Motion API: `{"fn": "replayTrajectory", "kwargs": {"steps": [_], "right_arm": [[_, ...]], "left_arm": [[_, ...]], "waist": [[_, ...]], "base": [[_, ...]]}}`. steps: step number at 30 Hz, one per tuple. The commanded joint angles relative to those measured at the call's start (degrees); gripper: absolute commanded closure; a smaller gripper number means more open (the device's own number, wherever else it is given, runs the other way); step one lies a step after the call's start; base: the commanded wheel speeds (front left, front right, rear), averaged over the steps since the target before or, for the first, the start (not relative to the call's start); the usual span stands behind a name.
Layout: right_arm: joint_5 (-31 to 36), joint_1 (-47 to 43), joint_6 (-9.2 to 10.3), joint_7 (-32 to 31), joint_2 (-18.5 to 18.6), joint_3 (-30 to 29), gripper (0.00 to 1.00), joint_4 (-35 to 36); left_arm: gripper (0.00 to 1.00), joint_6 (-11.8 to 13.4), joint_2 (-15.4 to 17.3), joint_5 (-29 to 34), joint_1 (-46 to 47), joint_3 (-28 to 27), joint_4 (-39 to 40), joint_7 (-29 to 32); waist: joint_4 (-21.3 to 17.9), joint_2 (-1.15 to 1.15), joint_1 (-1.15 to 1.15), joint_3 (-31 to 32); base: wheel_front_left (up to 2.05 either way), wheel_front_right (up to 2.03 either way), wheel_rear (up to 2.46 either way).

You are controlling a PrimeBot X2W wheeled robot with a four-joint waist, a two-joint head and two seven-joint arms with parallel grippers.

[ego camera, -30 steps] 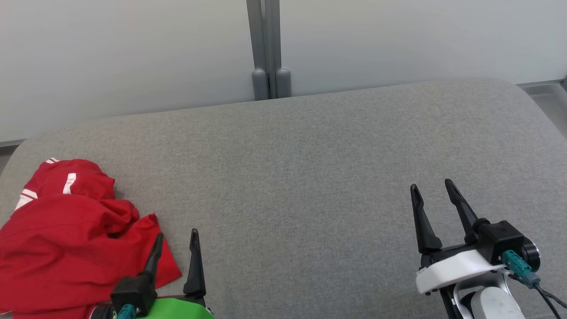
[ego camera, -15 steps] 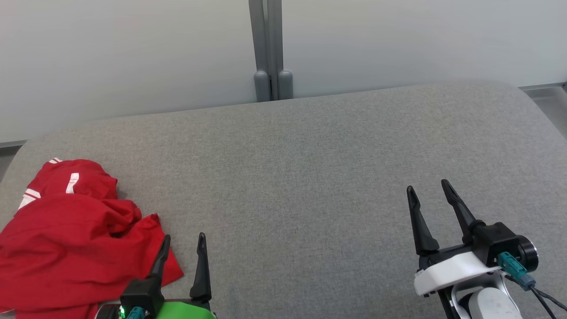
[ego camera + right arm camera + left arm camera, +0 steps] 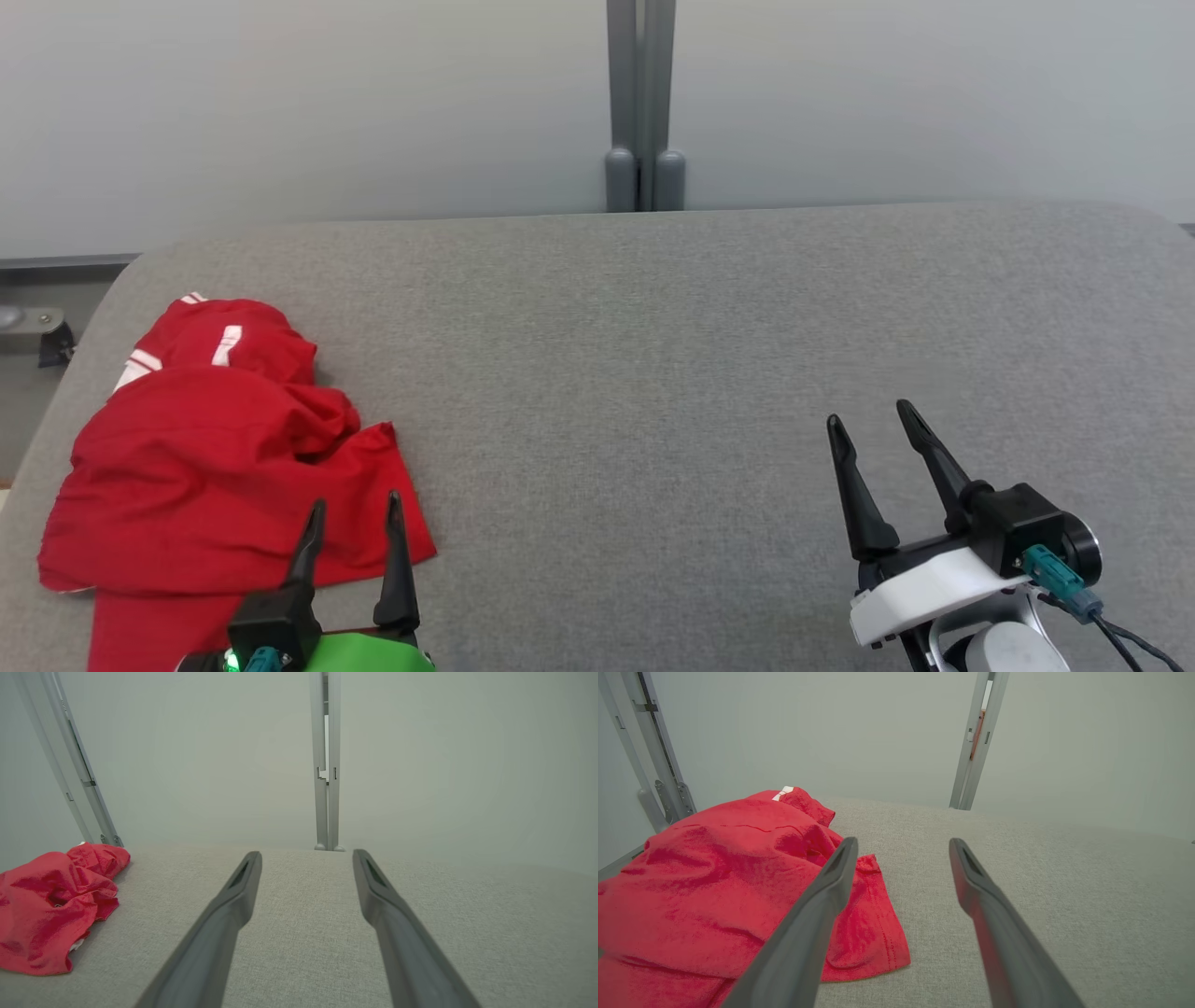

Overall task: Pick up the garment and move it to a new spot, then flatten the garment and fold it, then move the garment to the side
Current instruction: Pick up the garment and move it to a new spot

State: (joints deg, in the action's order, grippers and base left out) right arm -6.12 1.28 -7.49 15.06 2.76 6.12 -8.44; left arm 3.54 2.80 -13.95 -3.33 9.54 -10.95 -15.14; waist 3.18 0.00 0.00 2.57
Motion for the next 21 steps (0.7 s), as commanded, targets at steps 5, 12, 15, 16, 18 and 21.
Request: {"fn": "replayTrajectory", "kwargs": {"steps": [5, 12, 15, 16, 18, 21], "right_arm": [[-1.4, -1.2, -0.01, 0.2, 0.2, 1.0, 0.0, -0.6], [-2.7, -0.9, -0.01, 0.2, 0.2, 2.8, 0.0, -1.1], [-3.3, -0.7, -0.01, 0.2, 0.2, 3.5, 0.0, -1.3], [-3.5, -0.6, -0.01, 0.2, 0.2, 3.7, 0.0, -1.3], [-3.9, -0.6, -0.01, 0.2, 0.2, 4.1, 0.0, -1.3], [-4.2, -0.7, -0.01, 0.2, 0.2, 4.5, 0.0, -1.3]], "left_arm": [[0.0, 0.2, 0.2, 0.8, -0.9, -1.2, 0.1, 0.0], [0.0, -0.5, 0.2, 2.0, -1.2, -2.1, 0.1, 0.0], [0.0, -0.6, 0.2, 2.4, -1.3, -2.5, 0.4, 0.0], [0.0, -0.6, 0.2, 2.5, -1.4, -2.7, 0.5, 0.0], [0.0, -0.7, 0.2, 2.7, -1.7, -3.0, 0.7, 0.0], [0.0, -1.0, 0.2, 2.9, -1.8, -3.2, 0.8, 0.0]], "waist": [[7.1, 0.0, 0.0, 0.4], [13.5, 0.0, 0.0, 0.7], [15.9, 0.0, 0.0, 0.9], [16.5, 0.0, 0.0, 1.0], [17.6, 0.0, 0.0, 1.0], [19.1, 0.0, 0.0, 1.0]], "base": [[0.0, 0.0, 0.0], [0.0, 0.0, 0.0], [0.0, 0.0, 0.0], [0.0, 0.0, 0.0], [0.0, 0.0, 0.0], [0.0, 0.0, 0.0]]}}
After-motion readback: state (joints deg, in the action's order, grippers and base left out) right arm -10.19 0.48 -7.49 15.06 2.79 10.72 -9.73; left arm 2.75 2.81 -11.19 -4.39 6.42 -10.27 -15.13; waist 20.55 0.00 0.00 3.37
